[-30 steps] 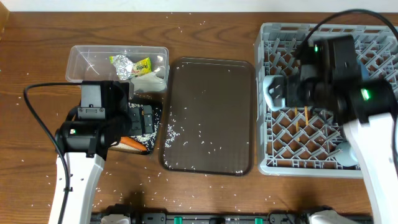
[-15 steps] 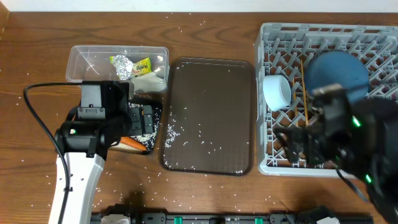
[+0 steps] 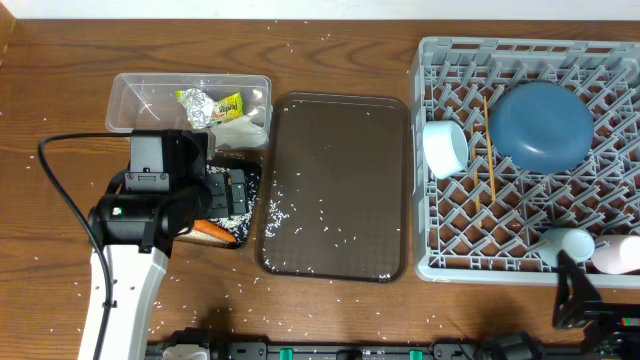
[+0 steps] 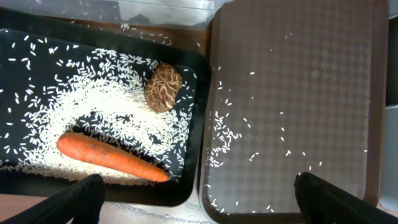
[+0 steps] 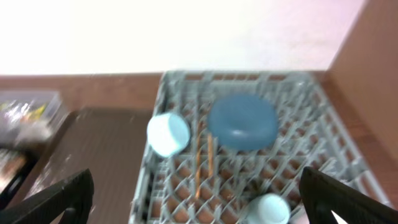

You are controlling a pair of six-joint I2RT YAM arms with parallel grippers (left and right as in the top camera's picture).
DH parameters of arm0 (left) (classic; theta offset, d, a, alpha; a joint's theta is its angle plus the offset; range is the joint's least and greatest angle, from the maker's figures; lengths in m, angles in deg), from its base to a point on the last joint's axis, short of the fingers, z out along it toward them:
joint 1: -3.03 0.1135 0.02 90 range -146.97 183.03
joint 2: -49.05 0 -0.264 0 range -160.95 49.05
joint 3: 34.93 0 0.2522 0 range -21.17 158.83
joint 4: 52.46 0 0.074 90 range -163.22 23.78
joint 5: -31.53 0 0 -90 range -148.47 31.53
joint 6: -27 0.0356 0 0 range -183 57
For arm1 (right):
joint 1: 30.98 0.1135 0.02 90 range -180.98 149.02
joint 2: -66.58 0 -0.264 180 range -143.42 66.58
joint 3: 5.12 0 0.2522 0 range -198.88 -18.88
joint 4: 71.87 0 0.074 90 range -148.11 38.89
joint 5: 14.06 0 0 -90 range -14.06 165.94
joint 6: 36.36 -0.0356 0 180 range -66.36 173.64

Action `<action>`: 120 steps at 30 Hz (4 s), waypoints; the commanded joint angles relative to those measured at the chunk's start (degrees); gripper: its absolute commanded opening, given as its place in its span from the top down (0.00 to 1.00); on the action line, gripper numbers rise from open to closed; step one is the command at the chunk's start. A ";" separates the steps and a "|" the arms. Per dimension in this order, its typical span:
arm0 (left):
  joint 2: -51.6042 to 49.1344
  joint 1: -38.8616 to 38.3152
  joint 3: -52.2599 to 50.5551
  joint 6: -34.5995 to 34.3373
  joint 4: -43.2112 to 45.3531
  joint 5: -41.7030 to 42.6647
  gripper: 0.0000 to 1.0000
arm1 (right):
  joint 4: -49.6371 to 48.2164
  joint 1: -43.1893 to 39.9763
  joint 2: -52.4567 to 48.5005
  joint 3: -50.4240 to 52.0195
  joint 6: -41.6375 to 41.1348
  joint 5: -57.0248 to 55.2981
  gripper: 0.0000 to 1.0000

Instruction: Sort waste into correct bins and load items into the dishwasher rack

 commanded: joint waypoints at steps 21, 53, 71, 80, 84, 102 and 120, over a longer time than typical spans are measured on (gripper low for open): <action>-0.22 -0.09 0.20 0.72 -0.15 0.50 0.02 | -46.95 -12.20 27.43 63.73 3.87 13.75 0.01; -0.22 -0.09 0.20 0.74 -0.15 0.50 0.02 | -69.61 -12.35 29.53 84.35 3.89 13.55 0.01; 10.88 -0.57 -4.72 0.76 -1.42 -5.42 0.02 | -69.61 -12.35 29.53 84.35 3.89 13.55 0.01; 32.11 -0.57 -14.51 0.96 -0.76 -12.37 0.02 | -69.61 -12.35 29.53 84.35 3.89 13.55 0.01; 39.76 -0.57 -19.50 0.94 5.57 -11.74 0.02 | -69.61 -12.35 29.53 84.35 3.89 13.55 0.01; 63.34 -0.61 -48.72 0.94 42.36 -10.19 0.02 | -69.61 -12.35 29.53 84.35 3.89 13.55 0.01; 64.43 -0.87 -60.46 0.96 49.03 -10.23 0.02 | -69.61 -12.35 29.53 84.35 3.89 13.55 0.01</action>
